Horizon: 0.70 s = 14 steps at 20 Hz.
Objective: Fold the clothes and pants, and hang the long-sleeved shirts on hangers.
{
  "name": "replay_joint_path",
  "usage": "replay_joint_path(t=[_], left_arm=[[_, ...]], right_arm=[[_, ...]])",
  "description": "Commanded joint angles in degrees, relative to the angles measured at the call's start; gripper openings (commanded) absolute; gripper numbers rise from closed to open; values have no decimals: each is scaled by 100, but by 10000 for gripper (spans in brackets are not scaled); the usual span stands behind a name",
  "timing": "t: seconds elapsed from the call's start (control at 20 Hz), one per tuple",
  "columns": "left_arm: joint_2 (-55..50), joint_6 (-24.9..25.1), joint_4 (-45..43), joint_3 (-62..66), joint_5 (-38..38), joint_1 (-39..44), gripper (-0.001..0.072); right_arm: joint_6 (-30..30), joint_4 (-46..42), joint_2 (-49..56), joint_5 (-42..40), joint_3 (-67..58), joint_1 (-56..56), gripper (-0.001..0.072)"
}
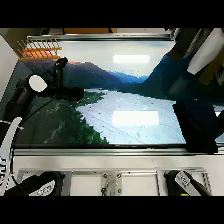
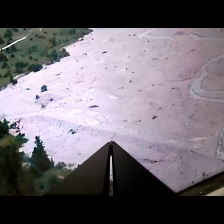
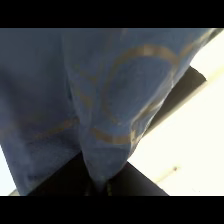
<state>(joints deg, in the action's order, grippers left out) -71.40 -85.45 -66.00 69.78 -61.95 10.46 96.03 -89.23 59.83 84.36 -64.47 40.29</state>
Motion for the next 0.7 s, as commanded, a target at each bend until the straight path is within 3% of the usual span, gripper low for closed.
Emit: replay_joint_path(t=[0.0, 0.05, 0.3, 0.65], left_arm=[[2, 0, -4, -2, 2, 4, 7], [2, 0, -4, -2, 0, 4, 7], [2, 0, 0, -2, 2, 4, 7], [2, -4, 2, -2, 33, 4, 7]], right_arm=[[-116, -164, -9, 138, 44, 0, 472], [-170, -164, -35, 138, 44, -11, 583], [-378, 256, -756, -654, 44, -688, 584], [-474, 1250, -1327, -1220, 44, -3296, 585]])
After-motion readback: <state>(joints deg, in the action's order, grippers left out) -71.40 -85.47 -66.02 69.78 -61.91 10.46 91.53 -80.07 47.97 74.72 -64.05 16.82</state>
